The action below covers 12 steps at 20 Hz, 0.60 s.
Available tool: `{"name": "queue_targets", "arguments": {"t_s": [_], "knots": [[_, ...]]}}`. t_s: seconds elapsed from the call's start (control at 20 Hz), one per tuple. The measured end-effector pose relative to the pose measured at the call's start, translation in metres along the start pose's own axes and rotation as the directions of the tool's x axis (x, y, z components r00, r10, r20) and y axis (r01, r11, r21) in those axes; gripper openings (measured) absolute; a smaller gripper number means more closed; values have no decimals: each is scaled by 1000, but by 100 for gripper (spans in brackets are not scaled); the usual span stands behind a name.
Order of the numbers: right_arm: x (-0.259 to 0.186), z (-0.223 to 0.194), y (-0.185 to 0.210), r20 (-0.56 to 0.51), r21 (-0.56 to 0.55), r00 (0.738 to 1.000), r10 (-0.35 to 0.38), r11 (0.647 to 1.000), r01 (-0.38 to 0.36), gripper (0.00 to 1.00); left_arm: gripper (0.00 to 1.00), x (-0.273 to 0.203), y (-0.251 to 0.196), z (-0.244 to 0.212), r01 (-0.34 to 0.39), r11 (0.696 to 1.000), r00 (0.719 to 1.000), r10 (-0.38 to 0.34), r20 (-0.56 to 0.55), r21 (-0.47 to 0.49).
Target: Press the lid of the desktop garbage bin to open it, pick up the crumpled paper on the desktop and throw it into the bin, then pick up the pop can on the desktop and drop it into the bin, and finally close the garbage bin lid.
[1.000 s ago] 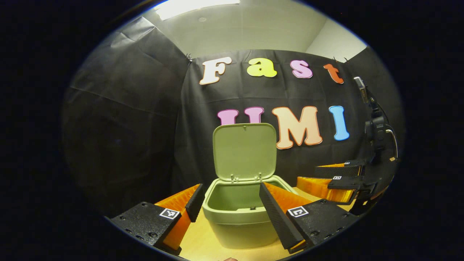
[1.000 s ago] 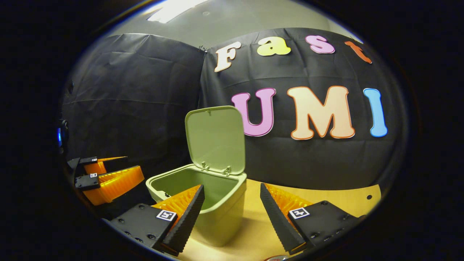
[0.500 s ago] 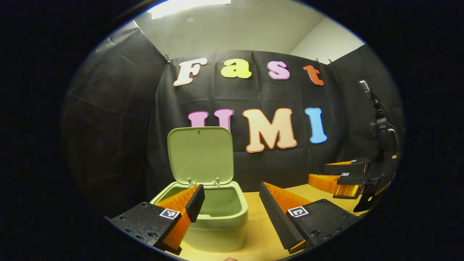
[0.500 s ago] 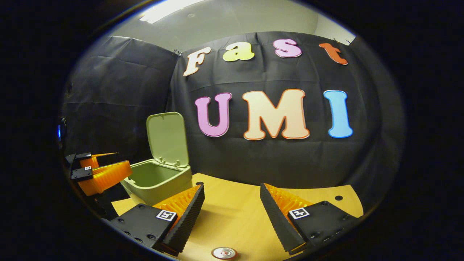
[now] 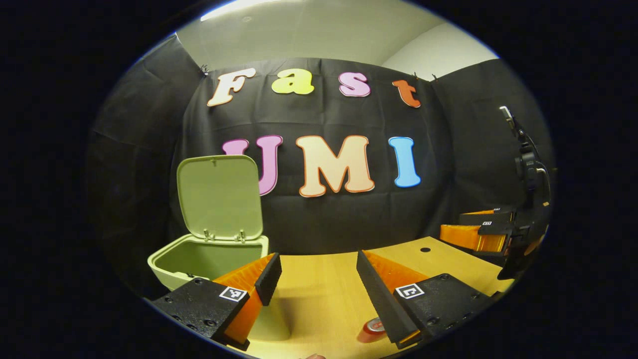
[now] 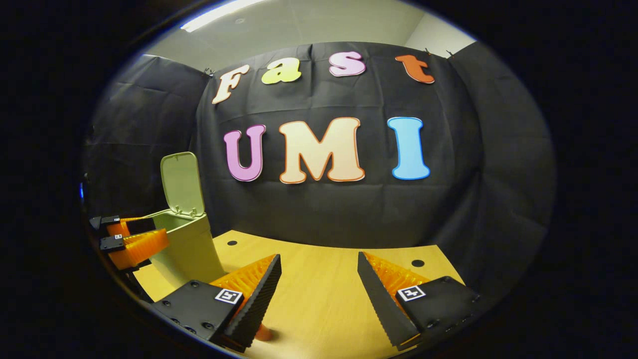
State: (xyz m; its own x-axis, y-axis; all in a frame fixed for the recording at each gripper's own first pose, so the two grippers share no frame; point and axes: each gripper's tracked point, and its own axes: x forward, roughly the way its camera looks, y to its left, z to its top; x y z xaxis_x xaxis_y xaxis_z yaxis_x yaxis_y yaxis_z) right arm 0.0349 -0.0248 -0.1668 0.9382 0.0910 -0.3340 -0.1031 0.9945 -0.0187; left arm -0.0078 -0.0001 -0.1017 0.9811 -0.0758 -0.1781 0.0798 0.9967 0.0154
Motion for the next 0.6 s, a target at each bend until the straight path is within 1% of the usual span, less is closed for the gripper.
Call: {"name": "queue_targets", "arguments": {"t_s": [0.2, 0.35, 0.6], "knots": [[-17, -6, -35, -11, -8, 999, -43, 999, 43, 96, 93, 5, -33, -28, 47, 999, 997, -48, -58, -15], [-27, -14, -54, -33, -17, 998, -59, 998, 58, 96, 93, 10, -54, -52, 80, 996, 991, -83, -103, -36], [-43, -21, -86, -48, -24, 994, -100, 995, 99, 96, 93, 10, -78, -105, 94, 994, 973, -105, -205, -64]]}}
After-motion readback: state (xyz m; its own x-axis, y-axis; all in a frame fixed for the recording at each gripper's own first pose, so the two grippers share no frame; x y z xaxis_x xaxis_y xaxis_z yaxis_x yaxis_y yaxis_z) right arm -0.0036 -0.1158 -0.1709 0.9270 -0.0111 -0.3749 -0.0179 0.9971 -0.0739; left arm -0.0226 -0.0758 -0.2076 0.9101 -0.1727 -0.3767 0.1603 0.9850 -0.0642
